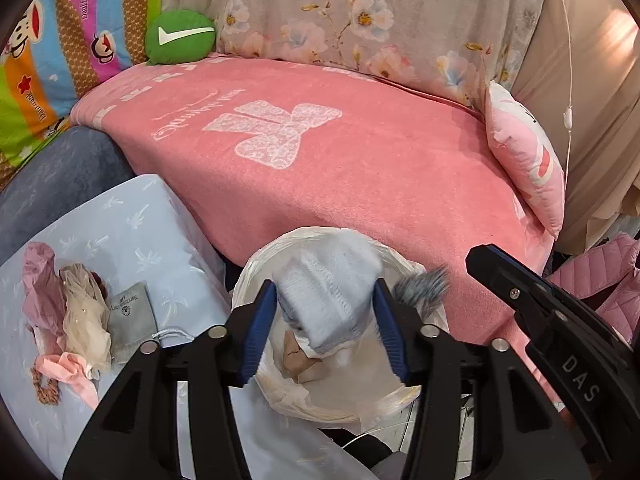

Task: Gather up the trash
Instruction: 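Carry both items over the wastebasket and open both tools to drop them, then return both tools to the pile above the brown scrunchie and pink cloth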

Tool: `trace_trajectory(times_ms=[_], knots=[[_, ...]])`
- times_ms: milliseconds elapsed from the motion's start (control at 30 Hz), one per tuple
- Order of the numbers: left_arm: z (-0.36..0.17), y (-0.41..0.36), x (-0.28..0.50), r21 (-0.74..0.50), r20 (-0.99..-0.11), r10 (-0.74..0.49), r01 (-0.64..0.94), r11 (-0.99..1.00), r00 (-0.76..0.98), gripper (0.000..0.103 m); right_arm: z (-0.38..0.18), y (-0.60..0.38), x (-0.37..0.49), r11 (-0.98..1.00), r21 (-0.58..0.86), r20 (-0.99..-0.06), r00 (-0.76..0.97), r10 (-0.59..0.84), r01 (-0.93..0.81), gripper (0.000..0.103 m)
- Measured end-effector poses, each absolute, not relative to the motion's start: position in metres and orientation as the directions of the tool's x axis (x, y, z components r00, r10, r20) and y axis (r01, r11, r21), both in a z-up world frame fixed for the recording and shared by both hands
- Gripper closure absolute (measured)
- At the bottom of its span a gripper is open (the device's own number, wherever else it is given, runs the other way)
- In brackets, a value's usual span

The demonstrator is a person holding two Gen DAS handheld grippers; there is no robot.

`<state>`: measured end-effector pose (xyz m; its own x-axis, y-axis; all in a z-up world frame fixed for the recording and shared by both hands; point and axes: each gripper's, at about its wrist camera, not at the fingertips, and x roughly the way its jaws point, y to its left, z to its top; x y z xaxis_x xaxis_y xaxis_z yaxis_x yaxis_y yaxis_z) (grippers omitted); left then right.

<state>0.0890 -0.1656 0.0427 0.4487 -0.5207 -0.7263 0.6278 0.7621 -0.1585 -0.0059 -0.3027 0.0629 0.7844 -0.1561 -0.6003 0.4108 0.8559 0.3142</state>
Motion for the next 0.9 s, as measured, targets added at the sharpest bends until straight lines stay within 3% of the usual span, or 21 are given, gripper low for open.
trace_trajectory(times_ms=[100,300,900], knots=[[0.043,-0.162,0.089,-0.151,-0.726,-0.508,0.612,0.776,0.464,0.045,0.064,-0.301,-0.007,0.855,0.313,-0.594,0.788,-0.163,0.413,0.077],[0.044,-0.154,0.091,-0.152,-0.724,-0.499,0.596,0.789,0.476,0.041,0.066,-0.296,-0.008,0.859,0.314,-0.587,0.794,-0.160,0.405,0.070],[0.037,-0.117,0.099,-0.169,-0.734,-0.458,0.519,0.838,0.501,0.040,0.057,-0.256,0.000,0.888,0.304,-0.617,0.781,-0.092,0.344,0.069]])
